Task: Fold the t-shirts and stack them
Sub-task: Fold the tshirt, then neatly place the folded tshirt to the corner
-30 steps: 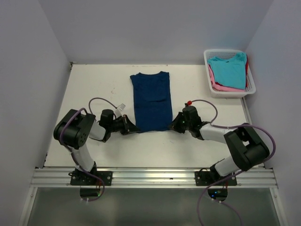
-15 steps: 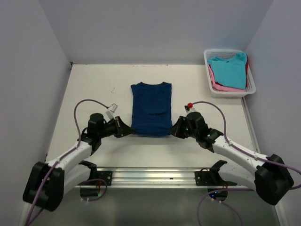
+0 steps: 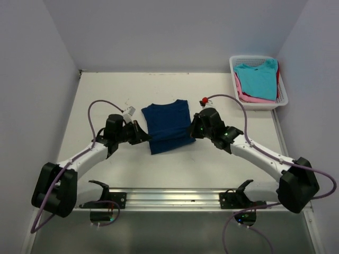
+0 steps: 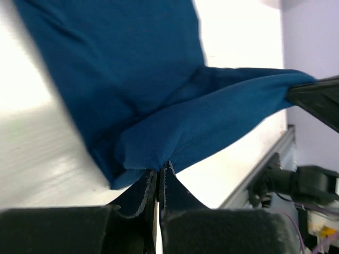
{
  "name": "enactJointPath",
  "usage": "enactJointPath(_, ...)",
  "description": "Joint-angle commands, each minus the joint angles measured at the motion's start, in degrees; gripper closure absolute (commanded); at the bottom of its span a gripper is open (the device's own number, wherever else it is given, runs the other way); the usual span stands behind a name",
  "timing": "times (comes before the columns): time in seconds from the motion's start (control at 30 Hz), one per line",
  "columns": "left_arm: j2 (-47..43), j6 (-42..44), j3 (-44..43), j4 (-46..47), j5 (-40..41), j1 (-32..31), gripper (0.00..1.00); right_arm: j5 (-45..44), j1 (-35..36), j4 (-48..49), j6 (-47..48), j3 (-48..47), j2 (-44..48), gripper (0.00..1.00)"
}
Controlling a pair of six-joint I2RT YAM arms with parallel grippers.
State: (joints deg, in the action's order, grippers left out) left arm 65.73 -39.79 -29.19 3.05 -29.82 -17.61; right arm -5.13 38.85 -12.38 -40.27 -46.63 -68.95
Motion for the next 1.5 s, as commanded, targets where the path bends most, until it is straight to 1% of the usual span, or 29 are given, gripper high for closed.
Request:
enactJointPath(0.0,5.97,3.23,-6.12,5.82,7.39,0.90,1.00,-6.65,-1.93,2.09,6.59,-6.35,-7.04,1.00)
enactJointPath(0.07,8.35,3.66,-8.50,7.06,8.90,1.52,1.00,-7.27,-3.16,3.59,7.83,-8.90,-10.75,1.00)
enactJointPath(0.1,10.45,3.75,-10.95,7.23,10.65,1.70,1.00,-7.27,-3.60,3.94,8.97,-11.79,-14.16,1.00)
enactJointPath(0.2,13.80,3.67,-15.26,7.67,12.33,2.40,1.00,-6.57,-4.75,4.30,10.47,-17.68,-19.10,1.00)
enactJointPath(0.23,14.68,3.67,-16.41,8.02,12.77,2.57,1.00,-6.39,-5.36,4.64,11.17,-18.92,-21.99,1.00)
enactJointPath(0.43,23.20,4.98,-24.85,7.32,13.21,3.54,1.00,-3.76,-7.91,4.65,12.94,-28.41,-30.27,1.00)
enactJointPath(0.47,25.65,5.25,-25.65,7.24,13.21,3.72,1.00,-3.49,-8.17,4.39,13.11,-29.82,-33.07,1.00)
enactJointPath(0.63,34.09,5.69,-32.67,8.20,13.56,5.38,1.00,-1.11,-10.28,1.58,14.08,-41.76,-42.57,1.00)
enactJointPath(0.67,38.11,5.69,-36.25,7.85,13.74,5.74,1.00,-1.46,-10.63,1.22,13.99,-46.66,-46.41,1.00)
enactJointPath(0.7,42.50,5.60,-38.38,8.11,14.09,6.61,1.00,-1.81,-11.42,0.78,13.99,-49.49,-48.54,1.00)
enactJointPath(0.73,42.55,5.25,-40.75,8.29,14.70,7.14,1.00,-2.60,-11.69,0.17,13.64,-52.74,-50.82,1.00)
enactJointPath(0.77,47.07,4.47,-45.56,8.38,16.01,7.76,0.95,-3.57,-12.21,-0.79,13.03,-60.78,-56.85,0.93)
enactJointPath(0.8,49.20,3.59,-47.61,10.55,16.29,8.46,0.84,-4.18,-13.09,-2.98,11.89,-65.30,-59.61,0.70)
enactJointPath(0.83,50.88,1.06,-49.71,10.92,16.29,10.03,0.66,-4.02,-13.53,-4.22,11.53,-69.60,-62.86,0.24)
enactJointPath(0.87,52.72,0.07,-51.56,10.93,16.03,11.00,0.62,-4.28,-13.89,-6.06,11.18,-78.00,-65.41,0.08)
enactJointPath(0.9,52.48,-0.28,-53.41,11.45,15.24,11.71,0.58,-4.10,-14.15,-7.73,11.61,-81.04,-69.00,0.01)
enactJointPath(0.93,51.70,0.84,-53.34,11.71,15.58,12.33,0.50,-4.10,-14.41,-8.53,12.05,-82.55,-69.21,0.01)
enactJointPath(0.97,48.82,1.46,-52.90,11.63,16.63,12.25,0.45,-4.10,-14.33,-6.80,12.41,-78.83,-68.17,0.01)
enactJointPath(1.0,46.96,1.99,-49.85,13.72,18.03,12.24,0.38,-3.93,-14.33,-3.04,12.93,-73.92,-62.68,0.01)
enactJointPath(1.03,45.11,2.61,-47.74,15.39,17.96,12.16,0.36,-3.84,-14.42,6.05,12.94,-68.47,-59.84,0.01)
enactJointPath(1.07,42.14,2.96,-44.58,16.10,17.96,12.24,0.28,-3.49,-14.33,9.36,12.94,-60.33,-57.03,0.01)
enactJointPath(1.1,40.98,3.49,-43.33,16.55,17.96,12.24,0.27,-3.49,-14.42,11.31,13.11,-57.81,-55.09,0.01)
enactJointPath(1.17,38.60,4.02,-40.26,16.29,16.21,12.24,0.27,-2.88,-14.33,12.12,13.82,-52.18,-50.77,0.01)
enactJointPath(1.27,37.36,4.19,-36.04,18.22,10.95,11.89,0.27,-1.39,-14.15,16.59,14.25,-44.20,-46.02,0.01)
enactJointPath(1.37,38.14,3.85,-33.40,19.36,9.01,11.28,0.27,0.29,-14.07,16.69,14.34,-42.66,-45.83,0.01)
enactJointPath(1.43,39.03,2.62,-32.60,20.85,7.07,11.19,0.27,1.78,-14.24,13.54,14.69,-44.59,-47.15,0.03)
enactJointPath(1.47,40.34,2.35,-32.25,21.73,4.28,11.19,0.27,2.57,-14.24,12.57,14.87,-47.47,-49.24,0.04)
